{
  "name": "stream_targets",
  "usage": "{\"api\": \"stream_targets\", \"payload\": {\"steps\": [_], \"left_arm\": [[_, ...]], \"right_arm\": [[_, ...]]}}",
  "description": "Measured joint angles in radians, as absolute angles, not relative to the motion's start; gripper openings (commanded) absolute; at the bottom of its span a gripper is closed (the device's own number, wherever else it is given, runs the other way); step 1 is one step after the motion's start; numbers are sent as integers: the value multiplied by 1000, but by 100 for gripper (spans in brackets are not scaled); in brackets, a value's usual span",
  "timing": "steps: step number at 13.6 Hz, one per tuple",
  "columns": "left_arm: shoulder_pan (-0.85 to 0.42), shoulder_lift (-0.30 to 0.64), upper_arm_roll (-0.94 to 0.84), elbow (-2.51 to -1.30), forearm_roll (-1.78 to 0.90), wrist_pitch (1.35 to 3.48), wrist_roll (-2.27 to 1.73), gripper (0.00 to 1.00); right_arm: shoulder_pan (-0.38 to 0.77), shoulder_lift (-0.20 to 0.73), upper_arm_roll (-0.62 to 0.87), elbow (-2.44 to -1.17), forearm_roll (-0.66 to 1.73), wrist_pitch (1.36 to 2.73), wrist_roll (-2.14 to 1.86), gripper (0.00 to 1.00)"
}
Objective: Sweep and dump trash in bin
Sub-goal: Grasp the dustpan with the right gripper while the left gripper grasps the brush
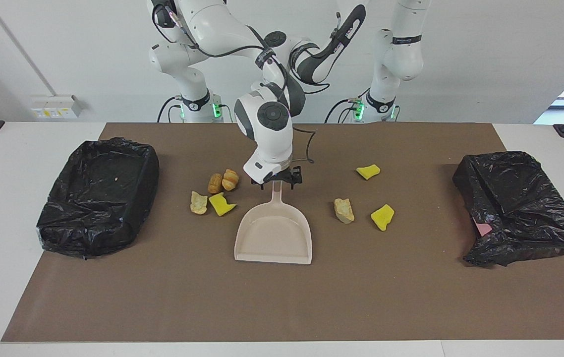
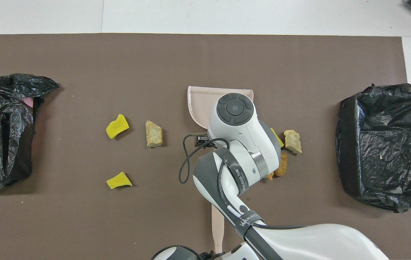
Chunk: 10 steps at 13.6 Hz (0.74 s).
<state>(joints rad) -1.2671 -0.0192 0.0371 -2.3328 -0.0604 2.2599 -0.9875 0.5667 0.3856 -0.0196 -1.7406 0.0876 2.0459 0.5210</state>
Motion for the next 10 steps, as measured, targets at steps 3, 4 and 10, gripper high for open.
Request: {"api": "stream_targets", "payload": {"steps": [3, 4, 10], "left_arm": [[-1267, -40, 43, -2330, -60, 2194, -986, 0], [-1264, -57, 49, -2328, -60, 2169, -983, 0], [-1150, -166, 74, -2284, -33, 1854, -957, 0]], "right_arm": [[571, 368, -20, -1787, 88, 2062, 522, 100], [572, 362, -20, -1790, 88, 2062, 525, 100], [572, 349, -20, -1795, 89, 2069, 566, 73]]}}
